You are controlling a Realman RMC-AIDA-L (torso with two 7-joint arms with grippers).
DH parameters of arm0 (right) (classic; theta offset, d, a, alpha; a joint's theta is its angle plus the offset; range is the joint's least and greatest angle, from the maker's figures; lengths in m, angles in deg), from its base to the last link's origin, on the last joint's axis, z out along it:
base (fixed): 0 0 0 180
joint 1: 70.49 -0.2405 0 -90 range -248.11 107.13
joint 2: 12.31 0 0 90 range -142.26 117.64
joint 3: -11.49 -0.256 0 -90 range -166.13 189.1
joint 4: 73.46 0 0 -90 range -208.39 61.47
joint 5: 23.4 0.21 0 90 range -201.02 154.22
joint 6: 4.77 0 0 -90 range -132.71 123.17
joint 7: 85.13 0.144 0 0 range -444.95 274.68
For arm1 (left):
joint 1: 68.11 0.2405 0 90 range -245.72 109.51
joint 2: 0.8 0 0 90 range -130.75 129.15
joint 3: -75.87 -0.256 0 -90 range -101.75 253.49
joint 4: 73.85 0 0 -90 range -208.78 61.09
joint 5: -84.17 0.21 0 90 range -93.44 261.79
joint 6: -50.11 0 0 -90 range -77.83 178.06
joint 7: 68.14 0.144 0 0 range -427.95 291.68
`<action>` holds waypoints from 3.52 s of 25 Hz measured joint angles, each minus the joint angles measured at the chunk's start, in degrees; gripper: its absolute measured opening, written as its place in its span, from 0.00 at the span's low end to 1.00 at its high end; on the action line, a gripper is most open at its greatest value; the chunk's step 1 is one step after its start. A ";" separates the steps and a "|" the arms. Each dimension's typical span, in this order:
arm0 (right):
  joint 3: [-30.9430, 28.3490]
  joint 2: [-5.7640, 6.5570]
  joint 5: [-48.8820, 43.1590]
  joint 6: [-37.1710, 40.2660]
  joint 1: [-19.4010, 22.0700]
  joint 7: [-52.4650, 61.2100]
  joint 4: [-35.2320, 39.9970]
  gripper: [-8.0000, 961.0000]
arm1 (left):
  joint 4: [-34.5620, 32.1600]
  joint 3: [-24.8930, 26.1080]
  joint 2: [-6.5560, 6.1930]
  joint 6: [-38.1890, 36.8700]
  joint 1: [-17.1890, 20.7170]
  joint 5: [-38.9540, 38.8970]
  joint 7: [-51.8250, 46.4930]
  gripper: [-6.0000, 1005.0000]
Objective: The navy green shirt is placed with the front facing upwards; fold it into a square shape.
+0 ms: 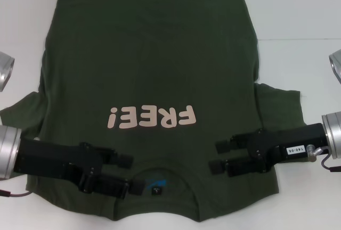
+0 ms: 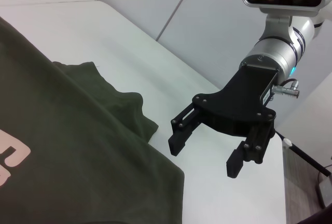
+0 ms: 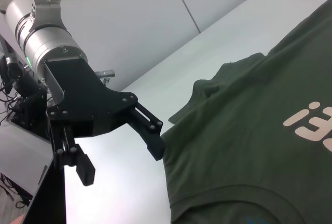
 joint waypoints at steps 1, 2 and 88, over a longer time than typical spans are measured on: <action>0.00 0.00 0.00 0.00 0.00 0.00 0.00 0.83 | 0.00 0.02 0.00 0.00 0.01 0.00 0.00 0.87; 0.00 0.00 0.00 0.00 0.00 0.00 0.00 0.83 | 0.00 0.02 0.00 0.00 0.01 0.00 -0.01 0.87; -3.52 6.95 7.30 -20.14 -5.09 34.81 -4.72 0.83 | 20.25 27.70 -4.32 37.65 5.61 3.02 -17.79 0.87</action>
